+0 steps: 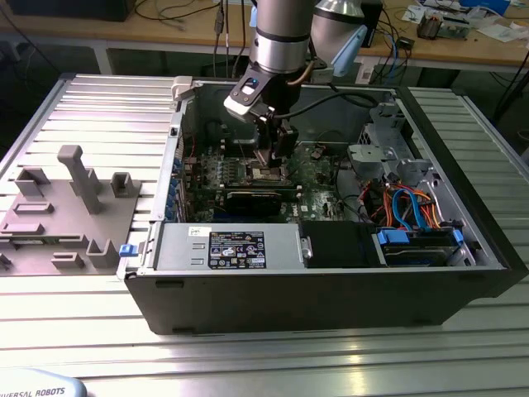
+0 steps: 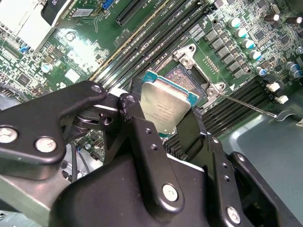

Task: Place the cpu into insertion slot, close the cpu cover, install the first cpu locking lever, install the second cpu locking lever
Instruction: 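Place the cpu into insertion slot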

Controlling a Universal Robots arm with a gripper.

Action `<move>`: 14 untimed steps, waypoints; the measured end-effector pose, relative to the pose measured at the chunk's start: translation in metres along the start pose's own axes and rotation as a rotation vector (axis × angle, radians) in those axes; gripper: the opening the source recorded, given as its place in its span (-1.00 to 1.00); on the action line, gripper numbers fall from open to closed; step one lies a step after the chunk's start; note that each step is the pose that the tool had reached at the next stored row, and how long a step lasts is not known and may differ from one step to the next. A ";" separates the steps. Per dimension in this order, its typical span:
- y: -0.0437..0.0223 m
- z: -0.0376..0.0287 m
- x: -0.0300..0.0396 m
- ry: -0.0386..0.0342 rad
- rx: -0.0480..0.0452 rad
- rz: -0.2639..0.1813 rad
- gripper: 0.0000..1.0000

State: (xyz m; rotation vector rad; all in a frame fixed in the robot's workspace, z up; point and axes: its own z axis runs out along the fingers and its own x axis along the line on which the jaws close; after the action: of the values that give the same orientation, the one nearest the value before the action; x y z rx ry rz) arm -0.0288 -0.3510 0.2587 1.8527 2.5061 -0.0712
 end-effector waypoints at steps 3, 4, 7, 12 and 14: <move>0.0000 0.0002 0.0000 0.0002 0.0002 0.006 0.08; 0.0000 0.0004 0.0000 0.0003 0.0004 0.011 0.08; 0.0000 0.0006 0.0000 0.0006 0.0011 0.024 0.08; 0.0000 0.0015 0.0001 0.0014 0.0027 0.059 0.08; 0.0000 0.0018 0.0001 0.0017 0.0032 0.070 0.08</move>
State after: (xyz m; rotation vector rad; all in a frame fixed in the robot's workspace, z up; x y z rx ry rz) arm -0.0288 -0.3510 0.2569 1.9400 2.4413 -0.0723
